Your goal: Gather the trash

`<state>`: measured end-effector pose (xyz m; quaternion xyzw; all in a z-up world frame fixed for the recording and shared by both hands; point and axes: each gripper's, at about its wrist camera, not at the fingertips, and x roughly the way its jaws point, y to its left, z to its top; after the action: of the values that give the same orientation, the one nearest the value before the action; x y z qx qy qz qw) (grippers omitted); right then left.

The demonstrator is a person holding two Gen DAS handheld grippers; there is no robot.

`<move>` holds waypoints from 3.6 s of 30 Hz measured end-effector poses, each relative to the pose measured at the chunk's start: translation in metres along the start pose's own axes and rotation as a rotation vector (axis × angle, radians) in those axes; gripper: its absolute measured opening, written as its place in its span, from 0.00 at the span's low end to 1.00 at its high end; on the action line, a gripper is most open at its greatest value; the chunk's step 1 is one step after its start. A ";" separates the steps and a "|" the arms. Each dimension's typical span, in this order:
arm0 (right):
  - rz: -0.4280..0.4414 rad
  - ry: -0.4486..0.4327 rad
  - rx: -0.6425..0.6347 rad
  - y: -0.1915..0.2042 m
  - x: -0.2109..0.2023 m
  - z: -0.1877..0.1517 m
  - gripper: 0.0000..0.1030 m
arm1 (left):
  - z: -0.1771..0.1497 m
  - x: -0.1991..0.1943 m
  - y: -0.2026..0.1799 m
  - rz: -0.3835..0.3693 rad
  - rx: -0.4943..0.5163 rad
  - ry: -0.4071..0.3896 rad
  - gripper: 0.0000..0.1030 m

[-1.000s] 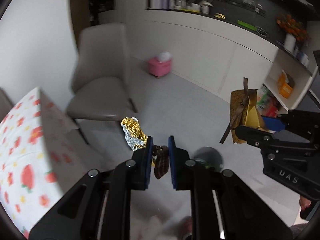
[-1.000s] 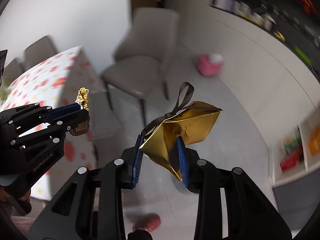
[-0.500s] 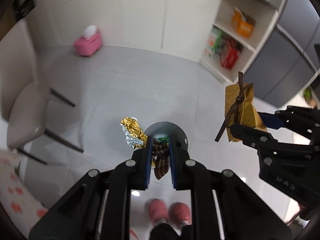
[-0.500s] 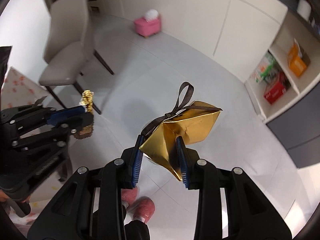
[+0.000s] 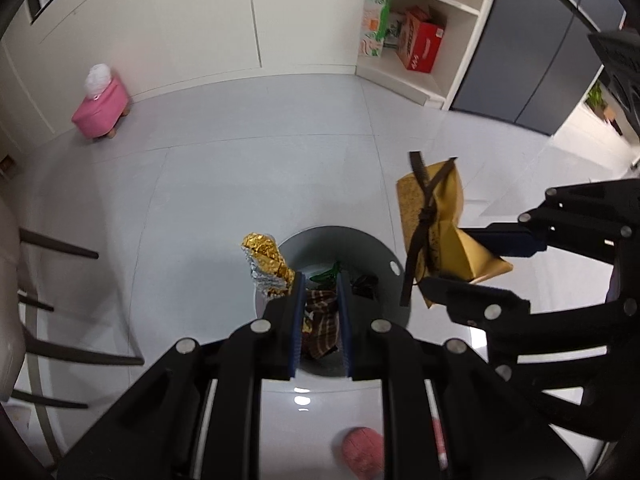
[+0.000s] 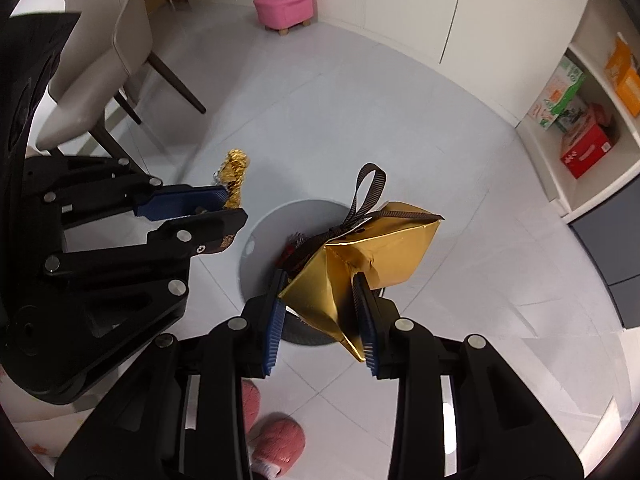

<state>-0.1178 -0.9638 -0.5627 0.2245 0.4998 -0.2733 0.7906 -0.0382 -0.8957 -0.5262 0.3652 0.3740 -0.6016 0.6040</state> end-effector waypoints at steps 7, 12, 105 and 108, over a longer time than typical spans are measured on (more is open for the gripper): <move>-0.004 0.014 -0.006 -0.003 0.029 -0.006 0.41 | -0.003 0.038 0.007 -0.005 0.017 0.052 0.50; -0.015 0.014 0.021 -0.005 0.017 -0.008 0.46 | 0.002 0.025 0.011 0.001 0.022 0.048 0.60; 0.584 -0.254 -1.094 0.601 -0.598 -0.162 0.82 | -0.480 -0.812 -0.039 0.958 -1.503 -0.205 0.87; 0.583 -0.255 -1.093 0.601 -0.598 -0.162 0.82 | -0.481 -0.813 -0.040 0.960 -1.502 -0.205 0.87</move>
<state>-0.0411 -0.2865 -0.0325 -0.1193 0.3872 0.2234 0.8865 -0.0811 -0.0987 -0.0195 -0.0649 0.4201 0.0895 0.9007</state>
